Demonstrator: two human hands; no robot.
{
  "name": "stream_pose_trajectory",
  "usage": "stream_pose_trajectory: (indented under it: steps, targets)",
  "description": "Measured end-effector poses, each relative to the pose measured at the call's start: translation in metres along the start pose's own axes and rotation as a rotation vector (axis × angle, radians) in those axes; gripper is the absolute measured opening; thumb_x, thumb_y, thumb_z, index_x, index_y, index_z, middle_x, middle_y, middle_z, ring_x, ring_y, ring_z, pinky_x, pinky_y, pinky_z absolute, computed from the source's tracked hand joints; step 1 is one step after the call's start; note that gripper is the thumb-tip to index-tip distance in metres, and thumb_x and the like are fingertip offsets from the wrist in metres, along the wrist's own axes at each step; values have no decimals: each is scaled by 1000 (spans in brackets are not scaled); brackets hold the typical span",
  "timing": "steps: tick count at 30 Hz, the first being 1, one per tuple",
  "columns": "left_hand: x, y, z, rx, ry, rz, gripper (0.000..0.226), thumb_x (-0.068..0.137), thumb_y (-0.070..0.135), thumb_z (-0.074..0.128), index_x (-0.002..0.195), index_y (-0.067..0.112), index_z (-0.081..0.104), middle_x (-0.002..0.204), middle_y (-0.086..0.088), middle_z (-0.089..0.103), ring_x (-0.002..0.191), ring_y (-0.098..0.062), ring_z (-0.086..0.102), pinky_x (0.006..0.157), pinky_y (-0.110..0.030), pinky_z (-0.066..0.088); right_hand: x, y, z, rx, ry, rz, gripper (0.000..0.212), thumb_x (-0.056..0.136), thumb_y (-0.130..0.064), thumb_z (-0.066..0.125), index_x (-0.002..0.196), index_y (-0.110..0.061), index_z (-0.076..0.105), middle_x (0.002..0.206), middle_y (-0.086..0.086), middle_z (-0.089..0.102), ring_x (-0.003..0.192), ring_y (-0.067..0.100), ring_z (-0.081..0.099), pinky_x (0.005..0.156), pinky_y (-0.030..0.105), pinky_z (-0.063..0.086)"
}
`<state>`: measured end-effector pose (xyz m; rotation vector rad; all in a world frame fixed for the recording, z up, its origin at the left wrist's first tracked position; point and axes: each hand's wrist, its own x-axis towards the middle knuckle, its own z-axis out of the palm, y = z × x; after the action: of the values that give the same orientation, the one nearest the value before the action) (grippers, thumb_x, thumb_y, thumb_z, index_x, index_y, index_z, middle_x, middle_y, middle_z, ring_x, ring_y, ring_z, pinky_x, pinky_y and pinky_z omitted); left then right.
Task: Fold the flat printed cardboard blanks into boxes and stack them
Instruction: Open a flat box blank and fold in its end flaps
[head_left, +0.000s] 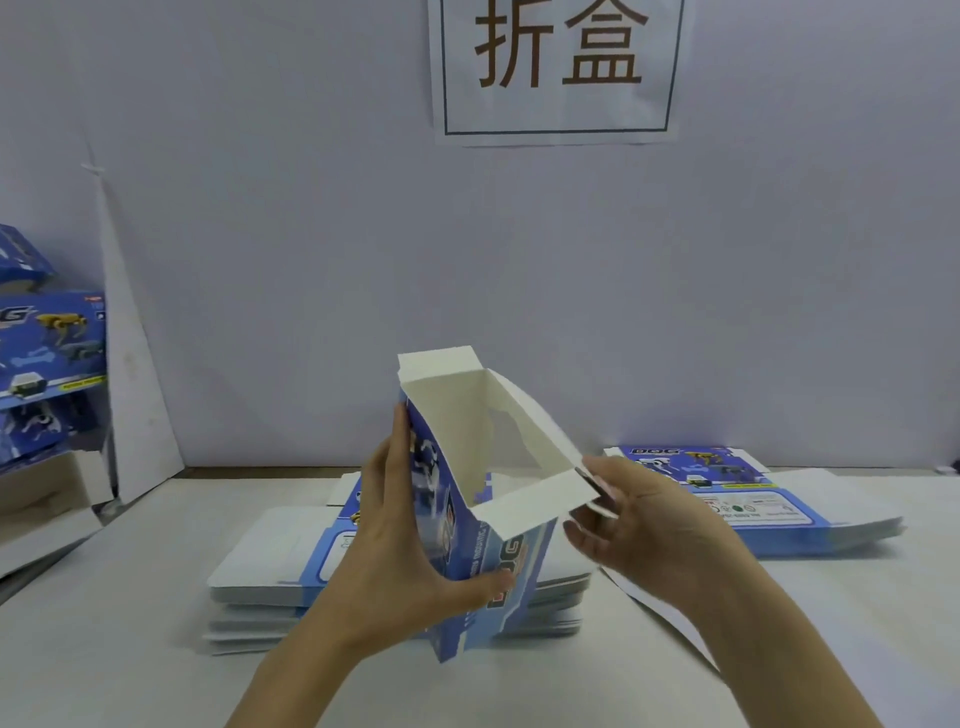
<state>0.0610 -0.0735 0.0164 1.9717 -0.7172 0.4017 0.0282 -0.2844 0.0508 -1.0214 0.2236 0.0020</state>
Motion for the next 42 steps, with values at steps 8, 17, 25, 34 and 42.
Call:
stream_pose_trajectory:
  steps: [8, 17, 25, 34, 42]
  targets:
    - [-3, 0, 2, 66, -47, 61, 138, 55, 41, 89, 121, 71, -28, 138, 34, 3, 134, 4, 19, 79, 11, 29, -6, -12, -12, -267, 196, -568, 18, 85, -23, 69, 103, -23, 68, 89, 6, 75, 75, 21, 73, 55, 25, 56]
    - [-3, 0, 6, 137, -80, 51, 135, 58, 49, 85, 115, 71, -35, 140, 33, -5, 134, 6, 13, 77, 10, 30, -7, -12, -9, -322, 267, -818, 27, 87, -11, 66, 109, -27, 66, 77, -20, 71, 69, 3, 68, 50, 20, 54]
    - [-4, 0, 14, 147, -82, 107, 134, 56, 52, 85, 129, 65, -27, 144, 29, -5, 126, 25, 3, 74, 14, 25, -16, -13, -7, -334, 270, -981, 28, 92, -7, 59, 94, -32, 73, 81, -20, 72, 70, -2, 61, 49, 14, 48]
    - [-3, -3, 12, 160, -90, 126, 132, 56, 56, 82, 132, 63, -26, 148, 27, -4, 131, 20, 3, 75, 13, 27, -16, -21, -5, 113, 68, -537, 20, 95, -19, 52, 103, -16, 70, 91, 1, 72, 76, 11, 67, 60, 25, 57]
    - [-4, -3, 9, 159, -87, 137, 134, 57, 55, 83, 130, 63, -28, 147, 29, -6, 135, 13, 7, 87, 4, 33, -14, -21, -2, 242, 109, -272, 21, 87, -2, 54, 95, -12, 70, 83, 5, 74, 71, 17, 68, 58, 24, 59]
